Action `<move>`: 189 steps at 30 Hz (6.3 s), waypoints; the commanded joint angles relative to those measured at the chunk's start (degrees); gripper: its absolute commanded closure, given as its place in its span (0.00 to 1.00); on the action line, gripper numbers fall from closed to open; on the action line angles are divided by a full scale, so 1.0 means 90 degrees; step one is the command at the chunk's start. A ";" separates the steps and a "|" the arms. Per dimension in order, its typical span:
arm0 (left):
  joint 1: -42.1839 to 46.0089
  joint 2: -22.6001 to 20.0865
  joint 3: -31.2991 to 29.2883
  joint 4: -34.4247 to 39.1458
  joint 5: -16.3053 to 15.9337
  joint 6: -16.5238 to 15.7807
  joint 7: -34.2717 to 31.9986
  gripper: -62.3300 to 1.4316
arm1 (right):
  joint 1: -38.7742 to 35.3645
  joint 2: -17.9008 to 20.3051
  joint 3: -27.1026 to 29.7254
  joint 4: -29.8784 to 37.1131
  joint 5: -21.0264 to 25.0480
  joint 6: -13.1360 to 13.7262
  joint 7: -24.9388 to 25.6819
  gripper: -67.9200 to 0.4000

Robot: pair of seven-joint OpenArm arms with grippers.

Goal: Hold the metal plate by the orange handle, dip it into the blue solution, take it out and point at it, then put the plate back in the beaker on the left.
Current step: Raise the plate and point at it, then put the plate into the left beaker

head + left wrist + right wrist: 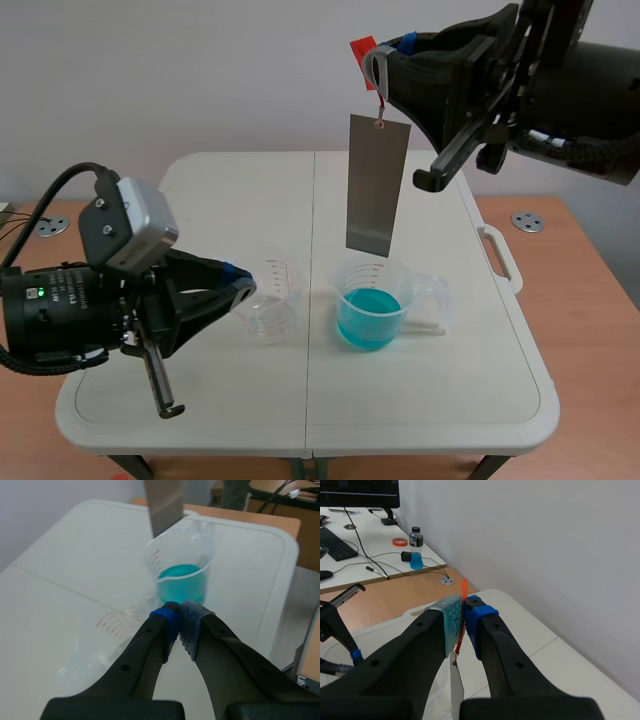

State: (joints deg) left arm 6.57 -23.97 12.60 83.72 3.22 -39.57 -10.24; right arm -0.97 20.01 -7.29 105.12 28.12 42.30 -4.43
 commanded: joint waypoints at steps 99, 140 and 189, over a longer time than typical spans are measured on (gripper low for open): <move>0.6397 0.1022 -0.2312 -0.2220 0.0126 0.2062 -0.2244 0.95 | 0.1681 -0.0452 -0.1333 -0.0318 0.0068 -0.0245 -0.0270 0.98; 0.5702 0.1076 -0.1537 -0.2934 0.0121 0.2288 -0.1394 0.95 | 0.1928 -0.1362 -0.1877 -0.1455 0.0044 -0.0219 -0.0595 0.98; 0.5600 0.1073 -0.1537 -0.2953 0.0119 0.2288 -0.1350 0.95 | 0.2013 -0.1450 -0.2152 -0.2283 -0.0075 -0.0219 -0.0420 0.98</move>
State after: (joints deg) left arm 57.04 -14.59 -0.93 56.73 4.49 -18.63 -22.09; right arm 15.55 7.16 -26.87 84.40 26.59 40.32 -9.30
